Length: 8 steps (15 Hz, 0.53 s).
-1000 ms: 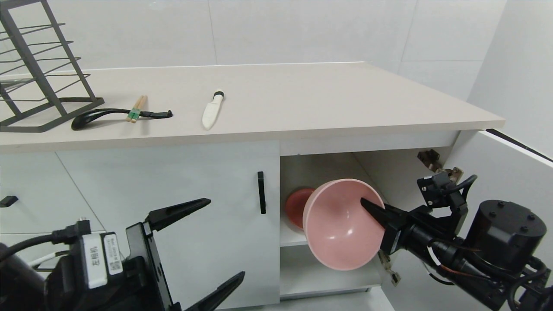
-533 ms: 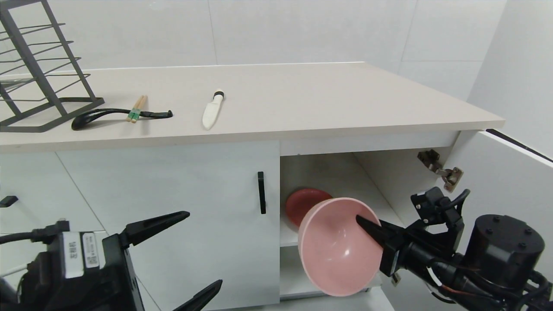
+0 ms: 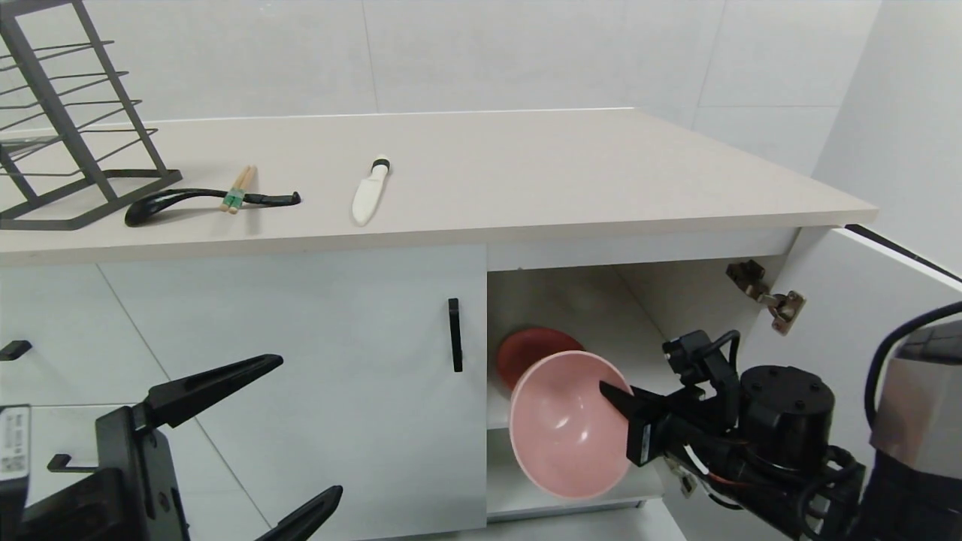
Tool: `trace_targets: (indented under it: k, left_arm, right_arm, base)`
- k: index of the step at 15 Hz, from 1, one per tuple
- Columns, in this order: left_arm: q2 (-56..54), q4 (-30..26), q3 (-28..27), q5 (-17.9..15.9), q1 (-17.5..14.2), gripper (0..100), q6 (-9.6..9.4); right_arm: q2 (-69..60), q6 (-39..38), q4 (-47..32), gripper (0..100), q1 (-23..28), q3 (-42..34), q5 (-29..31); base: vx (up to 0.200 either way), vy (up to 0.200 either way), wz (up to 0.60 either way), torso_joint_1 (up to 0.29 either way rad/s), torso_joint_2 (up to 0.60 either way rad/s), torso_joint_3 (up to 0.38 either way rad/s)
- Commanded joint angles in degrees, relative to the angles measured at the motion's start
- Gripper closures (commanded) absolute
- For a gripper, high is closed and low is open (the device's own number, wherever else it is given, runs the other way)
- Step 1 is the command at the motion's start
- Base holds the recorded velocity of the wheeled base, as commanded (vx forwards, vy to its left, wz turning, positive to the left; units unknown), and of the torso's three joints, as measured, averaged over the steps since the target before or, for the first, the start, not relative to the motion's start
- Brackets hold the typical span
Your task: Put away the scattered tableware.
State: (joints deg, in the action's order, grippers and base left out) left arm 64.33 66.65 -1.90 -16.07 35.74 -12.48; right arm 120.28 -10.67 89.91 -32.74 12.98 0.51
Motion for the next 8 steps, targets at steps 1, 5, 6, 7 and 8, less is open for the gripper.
trace_targets:
  k: [1, 5, 6, 7, 8]
  left_arm:
    - [-0.5, -0.1, -0.1, 0.0, 0.0, 0, 0.0]
    - [-0.4, 0.0, -0.1, 0.0, 0.2, 0, 0.09]
    - [-0.4, 0.0, -0.2, 0.1, 0.2, 0, 0.09]
    - [-0.5, 0.0, -0.3, 0.2, 0.0, 0, 0.09]
    - [-0.5, -0.2, -0.7, 0.2, 0.0, 0, 0.18]
  right_arm:
    - [5.4, -0.1, 0.1, 100, 2.7, 5.6, -0.1]
    - [9.3, -0.1, 0.1, 100, 6.8, 11.0, -0.4]
    - [11.3, 0.0, 0.1, 100, 8.2, 12.8, -0.5]
    - [13.3, -0.1, 0.1, 100, 9.0, 14.8, -0.7]
    - [14.5, -0.1, 0.1, 100, 9.5, 17.0, -0.7]
  base:
    - [0.0, 0.0, 0.0, 0.0, 0.0, 0.0]
    - [0.0, 0.0, 0.0, 0.0, 0.0, 0.0]
    - [0.0, 0.0, 0.0, 0.0, 0.0, 0.0]
    - [0.0, 0.0, 0.0, 0.0, 0.0, 0.0]
    - [0.0, 0.0, 0.0, 0.0, 0.0, 0.0]
